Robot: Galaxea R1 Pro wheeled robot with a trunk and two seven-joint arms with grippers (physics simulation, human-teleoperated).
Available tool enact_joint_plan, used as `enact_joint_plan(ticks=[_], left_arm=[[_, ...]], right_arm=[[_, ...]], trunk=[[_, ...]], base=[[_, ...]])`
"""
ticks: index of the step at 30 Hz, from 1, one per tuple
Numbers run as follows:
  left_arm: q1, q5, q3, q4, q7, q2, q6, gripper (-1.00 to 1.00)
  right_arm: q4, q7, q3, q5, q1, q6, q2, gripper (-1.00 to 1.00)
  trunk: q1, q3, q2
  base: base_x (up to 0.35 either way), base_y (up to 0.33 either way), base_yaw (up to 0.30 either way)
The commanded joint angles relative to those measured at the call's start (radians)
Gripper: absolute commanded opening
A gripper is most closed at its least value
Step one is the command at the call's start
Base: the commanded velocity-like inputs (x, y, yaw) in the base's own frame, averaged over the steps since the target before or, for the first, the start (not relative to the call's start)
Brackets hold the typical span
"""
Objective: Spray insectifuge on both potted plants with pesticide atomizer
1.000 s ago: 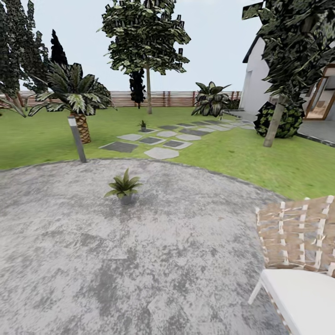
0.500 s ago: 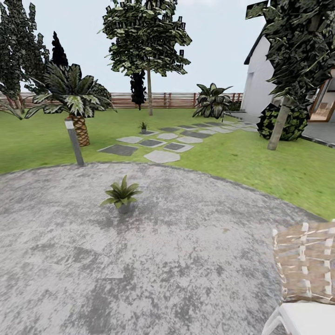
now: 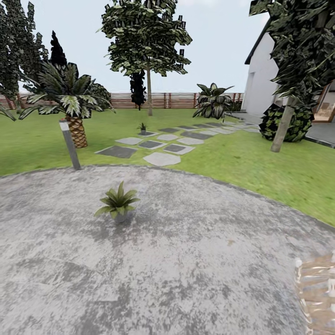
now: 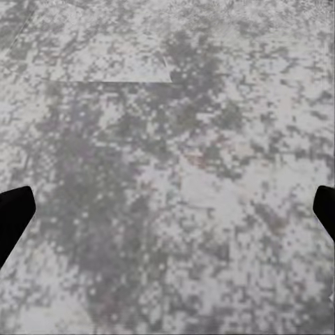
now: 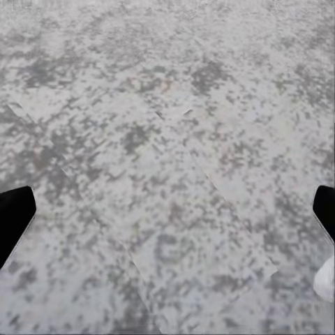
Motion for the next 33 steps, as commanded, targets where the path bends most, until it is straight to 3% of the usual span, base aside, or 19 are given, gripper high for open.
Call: enact_joint_plan(ticks=[1,33], left_arm=[[-0.001,0.001,0.002,0.001,0.000,0.000,-0.003,1.00],[-0.001,0.001,0.002,0.001,0.000,0.000,-0.003,1.00]], right_arm=[[0.001,0.000,0.000,0.000,0.000,-0.003,0.000,1.00],[0.001,0.000,-0.001,-0.001,0.000,-0.003,0.000,1.00]], trunk=[[0.000,-0.001,0.000],[0.000,-0.001,0.000]], base=[[0.340,0.000,0.000],[0.340,0.000,0.000]])
